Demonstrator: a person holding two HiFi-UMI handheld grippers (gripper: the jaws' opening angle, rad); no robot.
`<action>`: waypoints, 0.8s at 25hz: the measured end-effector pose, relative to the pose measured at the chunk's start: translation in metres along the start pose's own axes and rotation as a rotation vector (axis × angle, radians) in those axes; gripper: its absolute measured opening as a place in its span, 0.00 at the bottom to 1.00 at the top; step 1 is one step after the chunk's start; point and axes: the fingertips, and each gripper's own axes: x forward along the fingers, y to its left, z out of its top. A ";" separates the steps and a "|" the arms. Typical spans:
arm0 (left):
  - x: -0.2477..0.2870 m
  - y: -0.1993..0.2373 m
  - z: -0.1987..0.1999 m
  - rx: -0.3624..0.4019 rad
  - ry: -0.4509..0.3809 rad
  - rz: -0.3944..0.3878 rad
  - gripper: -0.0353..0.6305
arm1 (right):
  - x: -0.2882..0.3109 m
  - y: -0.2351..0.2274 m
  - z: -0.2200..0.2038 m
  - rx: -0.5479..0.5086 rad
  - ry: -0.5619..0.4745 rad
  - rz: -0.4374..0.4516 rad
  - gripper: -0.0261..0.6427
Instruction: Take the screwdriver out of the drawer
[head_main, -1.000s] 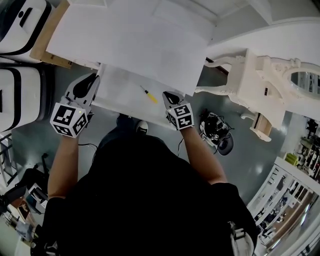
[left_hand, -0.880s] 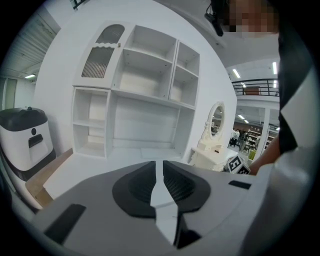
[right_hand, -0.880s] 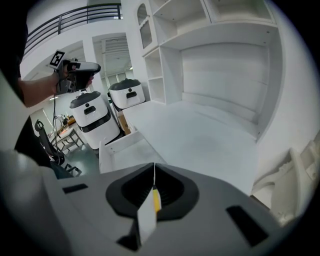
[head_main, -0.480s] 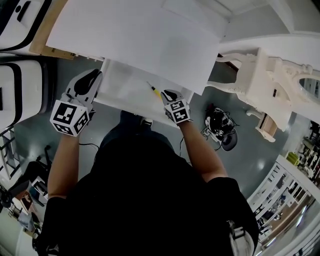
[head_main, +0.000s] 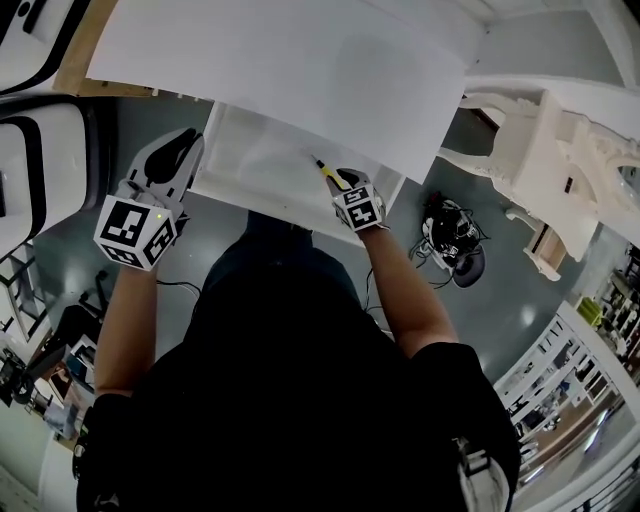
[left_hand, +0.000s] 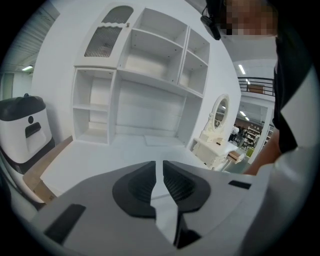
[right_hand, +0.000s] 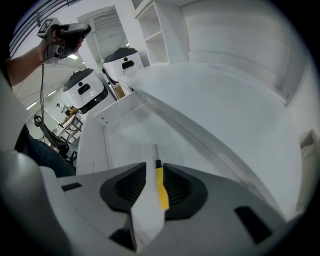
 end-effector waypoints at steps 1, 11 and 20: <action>0.002 0.002 -0.002 -0.002 0.007 -0.001 0.14 | 0.006 0.000 -0.004 0.007 0.011 0.003 0.22; 0.015 0.020 -0.024 -0.026 0.051 -0.010 0.14 | 0.047 -0.003 -0.028 -0.052 0.103 -0.030 0.24; 0.016 0.030 -0.039 -0.042 0.076 -0.019 0.14 | 0.070 -0.001 -0.044 -0.127 0.206 -0.054 0.25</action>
